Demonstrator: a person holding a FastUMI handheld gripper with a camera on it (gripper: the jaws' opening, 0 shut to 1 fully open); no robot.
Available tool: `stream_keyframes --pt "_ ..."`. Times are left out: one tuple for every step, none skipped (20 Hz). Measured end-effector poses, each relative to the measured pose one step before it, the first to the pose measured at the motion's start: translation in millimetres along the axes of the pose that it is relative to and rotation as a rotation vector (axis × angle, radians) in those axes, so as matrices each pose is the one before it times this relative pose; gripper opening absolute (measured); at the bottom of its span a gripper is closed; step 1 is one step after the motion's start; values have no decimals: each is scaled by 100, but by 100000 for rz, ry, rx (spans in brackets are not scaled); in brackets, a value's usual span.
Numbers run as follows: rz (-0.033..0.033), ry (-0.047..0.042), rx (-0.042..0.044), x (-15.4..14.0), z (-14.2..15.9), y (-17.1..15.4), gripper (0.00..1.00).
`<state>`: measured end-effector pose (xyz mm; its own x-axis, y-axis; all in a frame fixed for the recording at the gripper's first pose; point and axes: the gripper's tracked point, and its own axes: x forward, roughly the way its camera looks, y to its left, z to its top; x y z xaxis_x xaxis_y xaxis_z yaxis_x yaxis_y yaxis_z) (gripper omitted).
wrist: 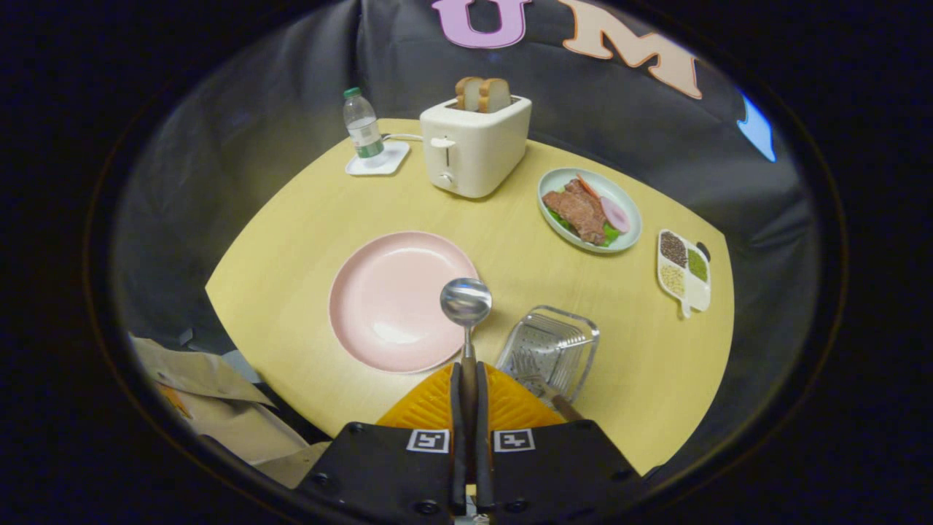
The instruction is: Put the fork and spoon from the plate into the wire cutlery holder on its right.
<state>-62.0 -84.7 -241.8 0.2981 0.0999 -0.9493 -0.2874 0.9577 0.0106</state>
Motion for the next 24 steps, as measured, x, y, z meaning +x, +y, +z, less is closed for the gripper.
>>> stream_keyframes --pt "-386 243 424 -377 11 -652 8" --pt "-359 309 180 -405 -70 -666 8" --pt "-511 512 -84 -380 -35 -694 8" --pt "-766 762 -697 -431 -144 -598 8" --pt "-784 947 -751 -279 -121 -622 8" --pt "-396 1164 -618 -316 -99 -485 8" --pt "-89 1357 -906 -168 -187 -423 8" --pt "105 1355 -672 3 -216 -248 8" --pt "-6 1117 -151 -14 -147 -280 8" --pt "453 1223 13 -94 -198 -141 8" --pt "520 1501 152 -9 -220 -115 8" --pt "-166 1674 -36 120 -312 -281 8" --pt "-432 1677 -166 165 -256 -266 8" --pt "-505 1401 -322 198 -241 -161 8" --pt "-443 1546 -397 223 -236 -109 8" --pt "-287 1136 -487 207 -172 -40 8" --pt "-335 606 -504 94 24 -10 9" --pt "-210 419 -276 67 -5 -19 9" --pt "-25 195 82 205 206 18 10" --pt "-147 -21 367 181 121 -9 11" --pt "81 233 403 71 122 -2 11" --pt "63 -431 428 62 191 -12 12" --pt "-513 -998 607 12 231 -162 12" --pt "372 -1267 971 -39 271 56 15"
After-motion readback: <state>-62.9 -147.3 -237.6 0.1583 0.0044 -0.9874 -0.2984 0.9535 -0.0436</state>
